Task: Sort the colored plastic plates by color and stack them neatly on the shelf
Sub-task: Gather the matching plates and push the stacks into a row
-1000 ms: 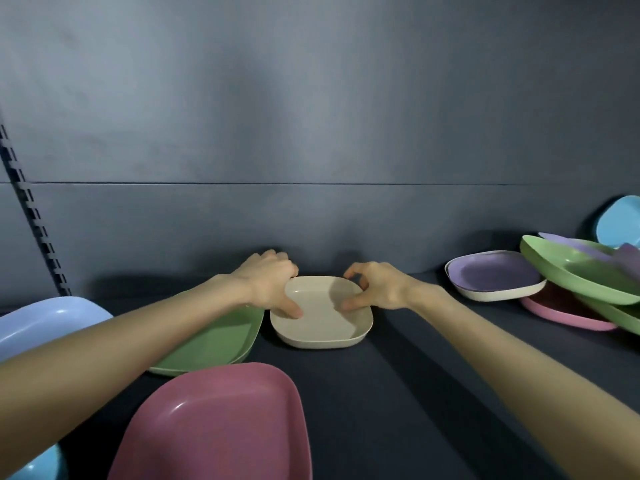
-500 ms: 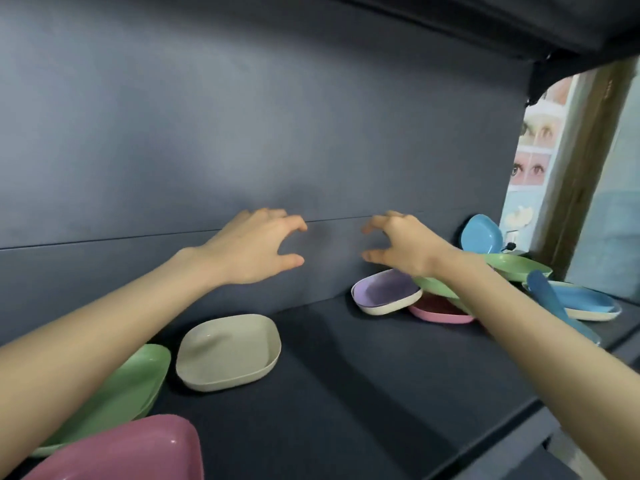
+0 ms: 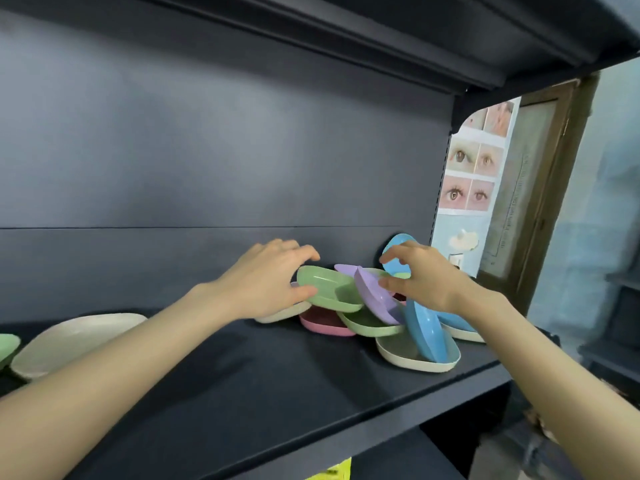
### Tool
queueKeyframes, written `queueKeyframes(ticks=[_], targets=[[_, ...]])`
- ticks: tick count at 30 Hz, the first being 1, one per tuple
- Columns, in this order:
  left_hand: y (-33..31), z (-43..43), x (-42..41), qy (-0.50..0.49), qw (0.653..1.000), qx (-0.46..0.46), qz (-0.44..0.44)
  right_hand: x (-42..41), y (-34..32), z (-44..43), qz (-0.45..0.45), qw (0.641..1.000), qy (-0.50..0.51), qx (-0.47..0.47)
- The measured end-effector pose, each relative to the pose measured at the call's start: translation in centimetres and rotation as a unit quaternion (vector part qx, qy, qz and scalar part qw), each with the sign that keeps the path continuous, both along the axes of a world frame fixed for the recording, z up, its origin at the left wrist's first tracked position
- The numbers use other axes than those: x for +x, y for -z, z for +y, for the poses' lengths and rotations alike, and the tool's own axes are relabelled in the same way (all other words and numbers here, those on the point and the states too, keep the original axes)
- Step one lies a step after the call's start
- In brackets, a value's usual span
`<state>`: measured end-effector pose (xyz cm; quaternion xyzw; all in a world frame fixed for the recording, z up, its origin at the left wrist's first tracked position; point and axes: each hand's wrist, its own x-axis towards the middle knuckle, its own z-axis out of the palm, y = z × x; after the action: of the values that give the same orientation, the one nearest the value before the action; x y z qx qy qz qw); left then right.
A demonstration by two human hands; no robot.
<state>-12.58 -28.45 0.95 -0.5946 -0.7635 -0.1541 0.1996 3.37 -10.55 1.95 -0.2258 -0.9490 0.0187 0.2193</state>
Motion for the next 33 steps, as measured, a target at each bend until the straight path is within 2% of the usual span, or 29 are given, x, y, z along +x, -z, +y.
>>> queueKeyframes(ticks=[9,18,26,33], targets=[[-0.7,7.4,1.2,-0.023,0.999,-0.014,-0.04,0.5,0.4,8.6,-0.006,0.999,-0.043,-0.013],[0.9,15.7,-1.5,-0.029,0.987,-0.025,-0.158,-5.4,1.6,16.9,-0.052,0.992,-0.095,-0.064],[1.8,19.1,-2.4,-0.101,0.962,-0.071,-0.244,-9.7,3.2,19.7,-0.087,0.958,-0.214,-0.17],[2.6,20.5,-1.4,-0.172,0.928,-0.083,-0.321,-11.9,4.8,21.7,-0.111,0.926,-0.306,-0.194]])
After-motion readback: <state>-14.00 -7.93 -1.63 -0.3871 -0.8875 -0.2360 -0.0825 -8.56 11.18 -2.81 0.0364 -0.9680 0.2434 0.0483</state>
